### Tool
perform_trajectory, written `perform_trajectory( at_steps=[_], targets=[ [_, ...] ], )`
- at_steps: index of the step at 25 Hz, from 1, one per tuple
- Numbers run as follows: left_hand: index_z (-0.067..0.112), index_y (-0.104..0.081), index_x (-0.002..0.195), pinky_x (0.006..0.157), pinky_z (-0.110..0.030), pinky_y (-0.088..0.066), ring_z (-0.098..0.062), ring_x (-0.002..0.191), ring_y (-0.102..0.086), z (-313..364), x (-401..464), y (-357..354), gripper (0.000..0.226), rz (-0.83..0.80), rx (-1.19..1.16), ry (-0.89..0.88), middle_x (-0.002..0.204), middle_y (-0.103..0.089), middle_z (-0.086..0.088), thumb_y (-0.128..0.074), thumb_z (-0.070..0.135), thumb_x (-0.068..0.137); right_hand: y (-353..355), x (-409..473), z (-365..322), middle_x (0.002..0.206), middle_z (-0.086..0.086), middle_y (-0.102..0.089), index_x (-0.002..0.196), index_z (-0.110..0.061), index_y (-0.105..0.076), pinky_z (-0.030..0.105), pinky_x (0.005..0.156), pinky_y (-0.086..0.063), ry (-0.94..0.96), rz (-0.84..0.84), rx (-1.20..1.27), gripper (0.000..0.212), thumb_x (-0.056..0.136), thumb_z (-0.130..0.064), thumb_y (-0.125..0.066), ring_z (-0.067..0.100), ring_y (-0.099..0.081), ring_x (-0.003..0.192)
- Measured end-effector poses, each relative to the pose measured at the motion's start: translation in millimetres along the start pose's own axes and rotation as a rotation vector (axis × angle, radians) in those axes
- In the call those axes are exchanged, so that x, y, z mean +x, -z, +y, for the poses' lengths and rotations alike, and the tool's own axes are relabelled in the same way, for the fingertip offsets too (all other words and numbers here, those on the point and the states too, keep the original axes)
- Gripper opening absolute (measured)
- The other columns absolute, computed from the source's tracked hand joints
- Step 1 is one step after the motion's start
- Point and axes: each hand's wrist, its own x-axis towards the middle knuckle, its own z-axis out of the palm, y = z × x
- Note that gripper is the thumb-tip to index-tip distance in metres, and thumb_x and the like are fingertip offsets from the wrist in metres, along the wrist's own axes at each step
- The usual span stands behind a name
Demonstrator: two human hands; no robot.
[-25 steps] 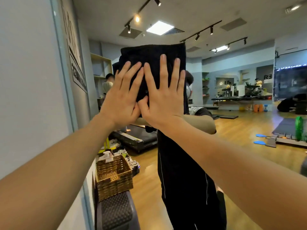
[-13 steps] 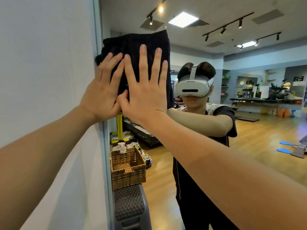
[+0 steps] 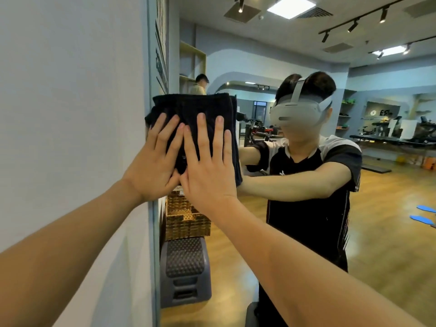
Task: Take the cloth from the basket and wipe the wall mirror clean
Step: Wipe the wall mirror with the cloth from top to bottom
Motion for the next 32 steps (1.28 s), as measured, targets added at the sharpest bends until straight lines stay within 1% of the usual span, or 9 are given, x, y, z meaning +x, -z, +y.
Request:
perform_trajectory(
  at_steps=[4, 8, 13, 16, 19, 22, 26, 31, 32],
  targets=[
    [-0.012, -0.024, 0.156, 0.120, -0.072, -0.021, -0.057, 0.153, -0.012, 74.1, -8.8, -26.3, 0.076, 0.017, -0.082, 0.019, 0.164, -0.020, -0.032, -0.036, 0.043, 0.105, 8.2, -62.4, 35.8, 0.173, 0.023, -0.001, 0.166, -0.009, -0.008, 0.060, 0.130, -0.004, -0.012, -0.024, -0.044, 0.082, 0.106, -0.050, -0.044, 0.050, 0.001, 0.158],
    [0.000, -0.015, 0.161, 0.119, -0.073, -0.021, -0.050, 0.157, -0.006, 120.3, 43.1, -23.1, 0.075, 0.082, -0.138, -0.003, 0.168, -0.014, -0.022, -0.034, 0.046, 0.105, 34.9, -66.0, 91.2, 0.170, 0.026, -0.013, 0.165, -0.007, -0.020, 0.063, 0.128, -0.014, -0.090, 0.065, -0.081, 0.071, 0.107, -0.042, -0.039, 0.053, -0.009, 0.156],
    [0.004, -0.018, 0.163, 0.122, -0.067, -0.020, -0.043, 0.158, -0.008, 74.9, 110.3, 4.6, 0.077, 0.152, -0.082, 0.016, 0.169, -0.015, -0.019, -0.047, 0.041, 0.102, 62.7, 14.3, 102.9, 0.172, 0.024, -0.006, 0.166, -0.012, -0.016, 0.062, 0.128, -0.007, -0.130, 0.111, -0.057, 0.077, 0.099, -0.042, -0.039, 0.050, -0.002, 0.157],
    [-0.002, -0.019, 0.161, 0.123, -0.066, -0.020, -0.046, 0.157, -0.009, 48.9, 91.0, 4.1, 0.079, 0.139, -0.044, 0.056, 0.168, -0.016, -0.025, -0.048, 0.037, 0.100, 59.3, 29.4, 86.0, 0.172, 0.023, -0.002, 0.166, -0.012, -0.014, 0.061, 0.129, -0.003, -0.058, 0.065, -0.056, 0.081, 0.097, -0.043, -0.041, 0.049, 0.002, 0.158],
    [-0.007, -0.016, 0.160, 0.124, -0.066, -0.018, -0.048, 0.157, -0.008, 60.1, 56.5, -4.3, 0.081, 0.102, -0.022, 0.092, 0.167, -0.014, -0.030, -0.047, 0.037, 0.100, 49.4, 6.4, 74.9, 0.173, 0.022, 0.001, 0.166, -0.011, -0.013, 0.059, 0.129, -0.003, 0.027, 0.031, -0.034, 0.080, 0.099, -0.040, -0.043, 0.047, 0.006, 0.158],
    [-0.010, -0.017, 0.159, 0.122, -0.069, -0.018, -0.052, 0.155, -0.009, 96.2, 20.3, -21.2, 0.080, 0.077, -0.041, 0.091, 0.166, -0.014, -0.033, -0.042, 0.038, 0.100, 36.8, -42.6, 75.0, 0.173, 0.021, 0.000, 0.166, -0.010, -0.014, 0.058, 0.130, -0.003, 0.066, 0.012, 0.002, 0.080, 0.099, -0.038, -0.047, 0.047, 0.006, 0.158],
    [-0.005, -0.011, 0.161, 0.118, -0.076, -0.017, -0.055, 0.155, -0.004, 184.9, -3.9, -47.5, 0.086, 0.047, -0.171, 0.092, 0.168, -0.007, -0.029, -0.041, 0.046, 0.099, 33.0, -126.1, 120.7, 0.173, 0.020, -0.010, 0.165, -0.011, -0.021, 0.057, 0.131, -0.009, 0.083, 0.010, -0.054, 0.079, 0.099, -0.041, -0.051, 0.047, -0.002, 0.159],
    [-0.001, -0.011, 0.162, 0.118, -0.078, -0.013, -0.052, 0.156, -0.001, 294.2, 28.0, -59.9, 0.087, 0.043, -0.223, 0.033, 0.170, -0.004, -0.021, -0.046, 0.046, 0.097, 69.4, -196.5, 202.2, 0.170, 0.024, -0.020, 0.162, -0.009, -0.032, 0.060, 0.129, -0.015, 0.030, 0.019, -0.131, 0.080, 0.094, -0.036, -0.064, 0.050, -0.011, 0.157],
    [0.000, -0.011, 0.162, 0.118, -0.078, -0.012, -0.051, 0.156, -0.001, 311.0, 42.8, -58.3, 0.088, 0.051, -0.229, 0.021, 0.170, -0.006, -0.020, -0.048, 0.044, 0.096, 80.6, -201.0, 219.2, 0.169, 0.025, -0.020, 0.162, -0.009, -0.033, 0.061, 0.128, -0.016, 0.010, 0.025, -0.137, 0.077, 0.097, -0.037, -0.062, 0.051, -0.012, 0.157]
  ],
)
